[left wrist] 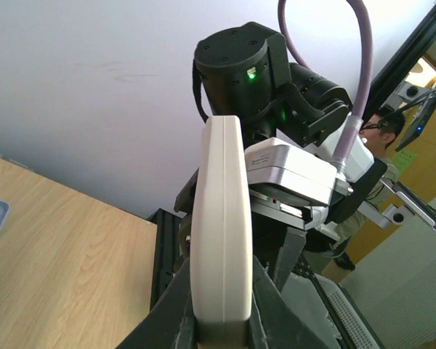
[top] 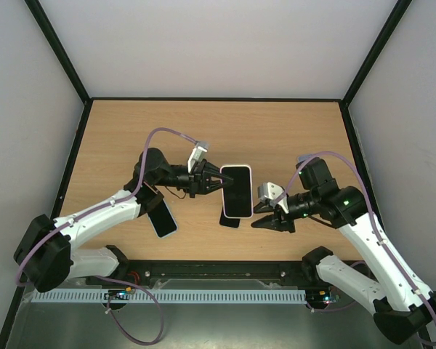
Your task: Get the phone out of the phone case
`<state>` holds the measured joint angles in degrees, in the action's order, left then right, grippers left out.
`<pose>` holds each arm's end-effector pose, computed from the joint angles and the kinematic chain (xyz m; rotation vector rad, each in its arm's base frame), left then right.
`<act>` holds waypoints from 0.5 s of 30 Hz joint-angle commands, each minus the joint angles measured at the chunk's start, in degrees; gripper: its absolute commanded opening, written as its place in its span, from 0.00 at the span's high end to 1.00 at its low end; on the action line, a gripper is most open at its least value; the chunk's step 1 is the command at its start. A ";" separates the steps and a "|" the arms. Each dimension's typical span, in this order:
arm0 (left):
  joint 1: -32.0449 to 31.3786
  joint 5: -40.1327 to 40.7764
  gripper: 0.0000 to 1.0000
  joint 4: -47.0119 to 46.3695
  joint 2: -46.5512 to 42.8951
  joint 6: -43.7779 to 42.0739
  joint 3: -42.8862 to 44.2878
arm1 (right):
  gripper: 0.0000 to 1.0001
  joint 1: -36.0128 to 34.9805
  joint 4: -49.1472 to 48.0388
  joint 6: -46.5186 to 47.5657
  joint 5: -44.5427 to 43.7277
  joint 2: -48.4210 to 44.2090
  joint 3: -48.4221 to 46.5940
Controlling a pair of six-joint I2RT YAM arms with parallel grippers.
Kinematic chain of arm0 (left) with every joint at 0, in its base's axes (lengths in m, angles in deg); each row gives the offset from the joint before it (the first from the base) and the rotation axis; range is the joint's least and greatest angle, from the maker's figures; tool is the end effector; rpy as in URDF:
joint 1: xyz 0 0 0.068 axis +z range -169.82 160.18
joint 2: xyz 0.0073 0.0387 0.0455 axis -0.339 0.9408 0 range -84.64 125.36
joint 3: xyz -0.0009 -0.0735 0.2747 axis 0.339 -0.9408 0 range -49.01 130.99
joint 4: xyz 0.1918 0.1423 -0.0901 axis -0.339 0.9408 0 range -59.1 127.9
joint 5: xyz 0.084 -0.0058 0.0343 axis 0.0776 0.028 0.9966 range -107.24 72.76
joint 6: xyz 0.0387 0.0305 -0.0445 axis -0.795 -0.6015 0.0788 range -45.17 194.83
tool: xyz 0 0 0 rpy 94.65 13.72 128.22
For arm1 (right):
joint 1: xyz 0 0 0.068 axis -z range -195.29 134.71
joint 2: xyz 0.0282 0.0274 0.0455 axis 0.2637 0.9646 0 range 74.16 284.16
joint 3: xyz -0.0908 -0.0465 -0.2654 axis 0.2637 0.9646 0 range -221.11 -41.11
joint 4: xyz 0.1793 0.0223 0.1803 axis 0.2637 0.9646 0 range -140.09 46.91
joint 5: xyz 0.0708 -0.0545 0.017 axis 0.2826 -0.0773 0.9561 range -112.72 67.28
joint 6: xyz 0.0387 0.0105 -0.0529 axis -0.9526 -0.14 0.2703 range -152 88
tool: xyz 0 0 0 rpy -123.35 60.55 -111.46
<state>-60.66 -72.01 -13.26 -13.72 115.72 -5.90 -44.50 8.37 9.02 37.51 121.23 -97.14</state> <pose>0.1752 -0.2082 0.3455 0.9499 1.3743 -1.7387 0.0853 0.1000 0.3358 -1.5800 1.4635 1.1350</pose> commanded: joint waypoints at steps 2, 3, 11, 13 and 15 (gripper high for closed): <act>0.23 -0.67 0.97 -4.64 0.13 0.24 1.79 | 0.68 -0.12 -1.42 -1.05 2.05 0.38 0.71; 0.17 -0.96 0.97 -4.78 0.25 0.51 1.88 | 0.70 -0.14 -1.70 -0.91 1.78 0.39 0.89; 0.15 -2.32 0.97 -5.08 -0.10 1.90 1.90 | 0.83 -0.14 -3.70 -1.82 1.73 0.98 0.91; 0.15 -2.81 0.97 -5.46 -0.10 2.40 1.80 | 0.86 -0.12 -4.21 -1.80 1.46 1.32 0.96; 0.06 -3.23 0.97 -5.65 -0.13 3.24 1.80 | 0.88 -0.14 -4.46 -1.56 1.02 1.80 0.97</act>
<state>-60.66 -74.06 -13.90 -13.35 117.31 -5.90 -44.50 6.53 7.51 38.05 122.32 -96.40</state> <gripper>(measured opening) 0.108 0.134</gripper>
